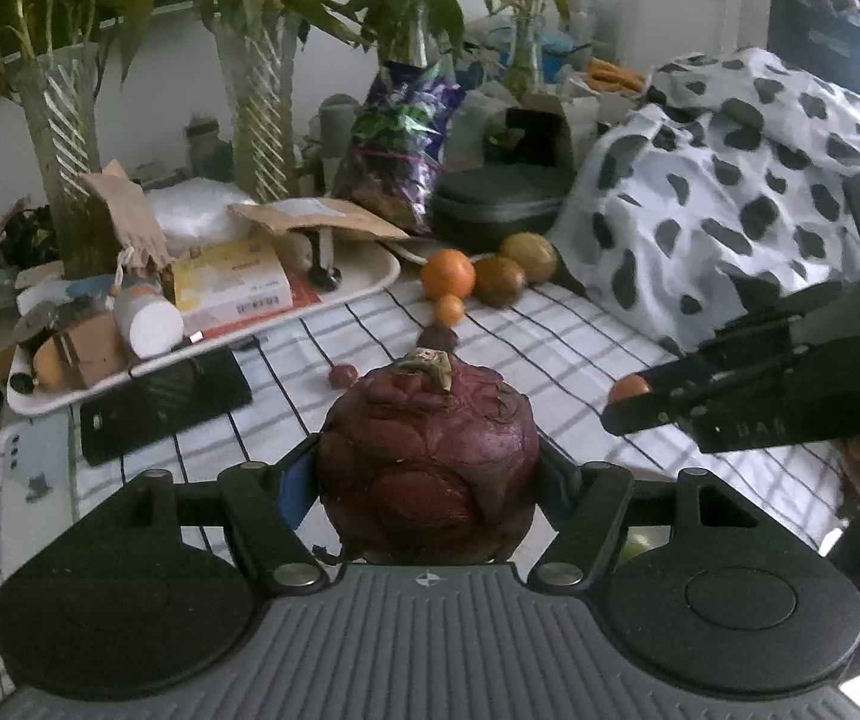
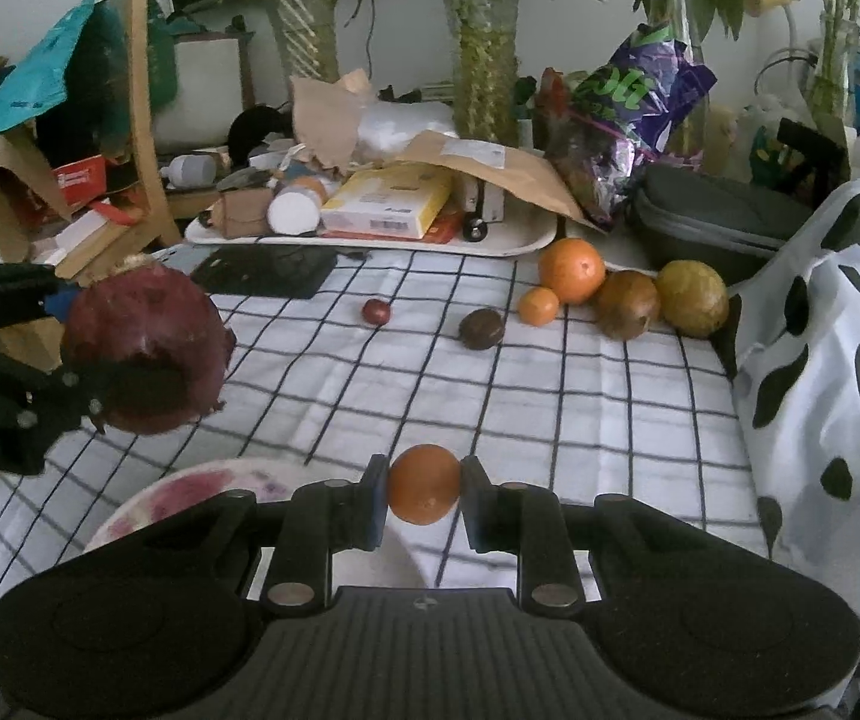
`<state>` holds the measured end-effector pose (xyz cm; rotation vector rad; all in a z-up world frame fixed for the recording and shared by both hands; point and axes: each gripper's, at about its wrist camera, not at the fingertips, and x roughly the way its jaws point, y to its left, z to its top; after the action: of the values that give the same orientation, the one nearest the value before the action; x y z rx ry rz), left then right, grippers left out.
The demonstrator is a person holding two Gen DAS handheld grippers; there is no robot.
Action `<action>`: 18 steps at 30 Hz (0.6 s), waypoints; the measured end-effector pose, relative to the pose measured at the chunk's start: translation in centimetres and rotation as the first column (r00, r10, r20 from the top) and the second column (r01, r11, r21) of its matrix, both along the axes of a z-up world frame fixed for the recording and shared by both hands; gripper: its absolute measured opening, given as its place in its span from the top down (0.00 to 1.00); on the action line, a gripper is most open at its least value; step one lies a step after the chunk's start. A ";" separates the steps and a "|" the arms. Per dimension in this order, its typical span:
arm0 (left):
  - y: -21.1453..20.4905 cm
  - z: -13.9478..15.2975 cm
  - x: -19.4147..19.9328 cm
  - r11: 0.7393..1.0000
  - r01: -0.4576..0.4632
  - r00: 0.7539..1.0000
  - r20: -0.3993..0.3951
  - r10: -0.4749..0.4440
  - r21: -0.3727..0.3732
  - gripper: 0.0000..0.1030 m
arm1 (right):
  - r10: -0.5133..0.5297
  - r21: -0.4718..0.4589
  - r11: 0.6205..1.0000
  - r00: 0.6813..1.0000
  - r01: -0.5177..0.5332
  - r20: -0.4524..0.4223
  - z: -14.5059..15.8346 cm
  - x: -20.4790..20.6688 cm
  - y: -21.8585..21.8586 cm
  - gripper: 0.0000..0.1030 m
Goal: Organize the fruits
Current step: 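Carry both fruits to the floral plate and open the right gripper on the tangerine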
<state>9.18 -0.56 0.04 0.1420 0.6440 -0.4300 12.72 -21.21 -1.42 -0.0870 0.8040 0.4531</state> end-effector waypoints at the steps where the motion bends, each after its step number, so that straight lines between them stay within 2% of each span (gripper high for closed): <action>1: -0.1 -0.1 -0.4 1.000 0.001 1.000 -0.004 -0.001 0.000 0.34 | 0.003 0.002 1.000 1.000 -0.003 -0.002 0.0 -0.4 0.0 0.75; 10: -1.2 -1.1 -4.0 1.000 0.029 0.998 -0.056 -0.028 0.004 0.34 | 0.024 0.005 1.000 0.999 -0.024 -0.024 0.2 -4.2 0.6 0.75; 18: -2.5 -2.7 -5.9 0.996 0.072 0.989 -0.132 -0.066 0.045 0.34 | 0.040 -0.008 0.999 0.997 -0.040 -0.063 -0.2 -6.6 1.0 0.75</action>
<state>3.30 -3.09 -2.64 0.1848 0.7806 -0.4932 6.14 -20.22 -1.57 -0.0982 0.8677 0.4919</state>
